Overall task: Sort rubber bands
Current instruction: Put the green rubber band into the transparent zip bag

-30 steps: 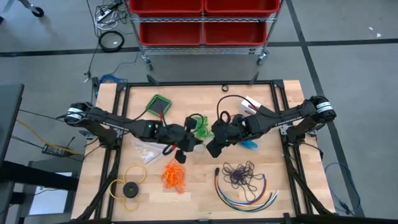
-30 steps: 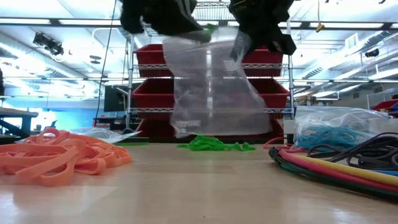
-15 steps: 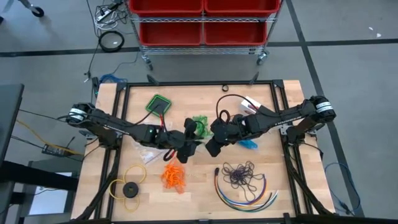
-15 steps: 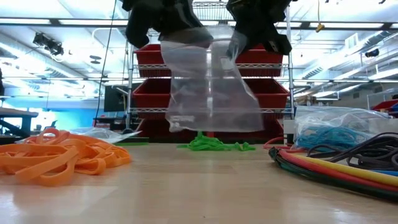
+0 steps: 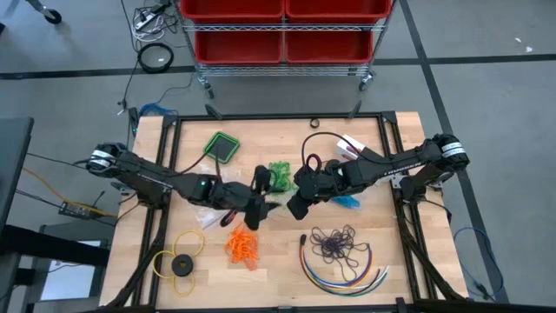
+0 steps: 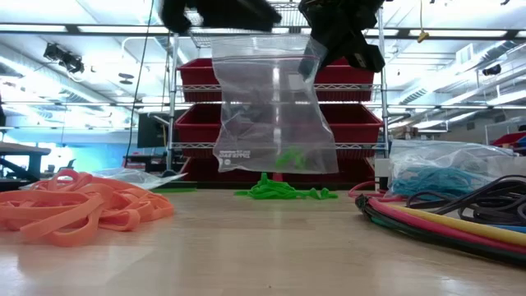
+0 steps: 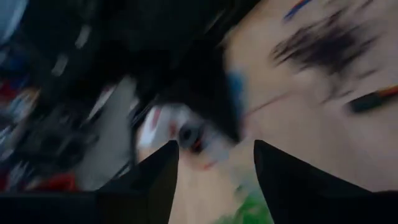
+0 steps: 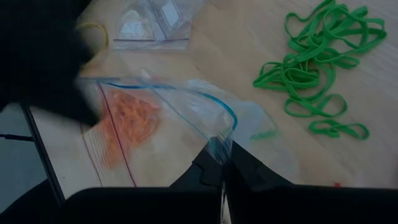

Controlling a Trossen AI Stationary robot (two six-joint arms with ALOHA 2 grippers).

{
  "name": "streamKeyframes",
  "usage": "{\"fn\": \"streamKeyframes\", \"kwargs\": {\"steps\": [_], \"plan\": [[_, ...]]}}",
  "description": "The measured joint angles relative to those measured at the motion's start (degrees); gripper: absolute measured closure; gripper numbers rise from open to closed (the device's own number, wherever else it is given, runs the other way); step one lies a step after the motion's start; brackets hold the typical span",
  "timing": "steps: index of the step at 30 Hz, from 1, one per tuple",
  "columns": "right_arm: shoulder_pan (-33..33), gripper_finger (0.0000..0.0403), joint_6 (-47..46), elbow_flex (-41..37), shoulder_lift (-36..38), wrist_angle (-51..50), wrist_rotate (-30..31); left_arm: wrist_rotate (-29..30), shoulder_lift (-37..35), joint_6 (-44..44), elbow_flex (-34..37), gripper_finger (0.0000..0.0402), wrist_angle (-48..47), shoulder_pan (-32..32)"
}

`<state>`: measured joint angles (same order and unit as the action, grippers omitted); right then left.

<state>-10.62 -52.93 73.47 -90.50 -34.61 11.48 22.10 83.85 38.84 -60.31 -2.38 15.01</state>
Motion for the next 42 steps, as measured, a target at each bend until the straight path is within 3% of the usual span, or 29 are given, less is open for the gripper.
{"fn": "streamKeyframes", "kwargs": {"steps": [6, 21, 24, 30, 37, 42], "plan": [[0.23, 0.0403, 0.0, 0.0, 0.0, 0.91, -0.17, -15.53, -0.37, 0.06, -0.04, 0.0206, -4.08, 1.68], [0.23, 0.0403, 0.76, 0.0, 0.0, 2.62, -0.25, -9.66, 4.05, -3.43, -0.01, 0.0219, -6.66, -1.89], [0.23, 0.0403, 1.46, 0.0, 0.0, 3.33, -0.32, -9.66, 4.69, -3.4, 0.0, 0.0254, -8.6, -2.45], [0.21, 0.0403, 2.87, 0.0, 0.0, 4.66, -0.32, -9.3, 4.73, -1.81, 0.0, 0.0388, -11.53, -2.64], [0.01, 0.0401, 5.65, 0.0, 0.0, 4.75, 0.39, -8.67, 4.7, 0.21, 0.0, 0.0398, -11.1, -2.65], [0.01, 0.037, 7.84, 0.0, 0.0, 2.54, 0.75, -8.71, 4.7, 0.26, 0.0, 0.0399, -13.09, -2.63]]}}
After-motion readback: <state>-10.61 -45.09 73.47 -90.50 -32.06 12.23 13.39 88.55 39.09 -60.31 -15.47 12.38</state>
